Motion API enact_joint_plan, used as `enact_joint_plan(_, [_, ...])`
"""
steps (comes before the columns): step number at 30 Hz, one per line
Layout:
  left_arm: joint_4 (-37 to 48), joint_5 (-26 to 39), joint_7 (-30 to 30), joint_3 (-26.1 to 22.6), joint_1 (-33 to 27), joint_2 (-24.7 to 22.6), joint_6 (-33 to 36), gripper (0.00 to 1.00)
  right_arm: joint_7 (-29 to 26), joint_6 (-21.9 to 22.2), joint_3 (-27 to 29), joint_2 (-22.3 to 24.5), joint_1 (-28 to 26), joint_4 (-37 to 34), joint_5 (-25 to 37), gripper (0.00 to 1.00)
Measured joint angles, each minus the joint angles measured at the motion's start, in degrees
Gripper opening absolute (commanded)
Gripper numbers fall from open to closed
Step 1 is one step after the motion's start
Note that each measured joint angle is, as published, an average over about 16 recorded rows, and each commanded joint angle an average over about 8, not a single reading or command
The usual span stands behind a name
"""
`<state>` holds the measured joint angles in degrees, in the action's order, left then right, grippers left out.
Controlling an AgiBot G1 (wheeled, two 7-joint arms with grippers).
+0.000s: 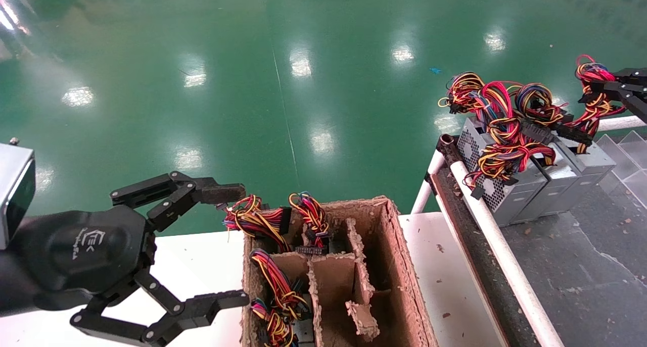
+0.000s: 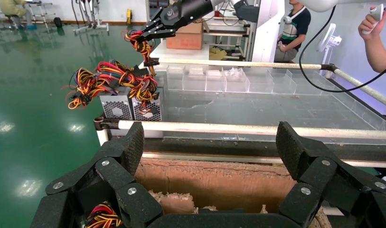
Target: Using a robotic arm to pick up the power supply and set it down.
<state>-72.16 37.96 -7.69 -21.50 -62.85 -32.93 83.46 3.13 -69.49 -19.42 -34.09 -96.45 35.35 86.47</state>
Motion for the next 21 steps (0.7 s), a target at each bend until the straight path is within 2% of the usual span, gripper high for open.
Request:
enact_joint_plan(9, [0.00, 0.00, 0.00, 0.00, 0.00, 0.00, 0.00, 1.00, 2.61, -2.62, -0.18, -1.02, -2.74, -5.33, -0.32, 1.00])
enact_joint_plan(21, [0.01, -0.01, 0.01, 0.00, 0.00, 0.00, -0.01, 1.00, 3.22, -7.75, 1.99, -1.47, -2.56, -8.12, -6.28, 1.00])
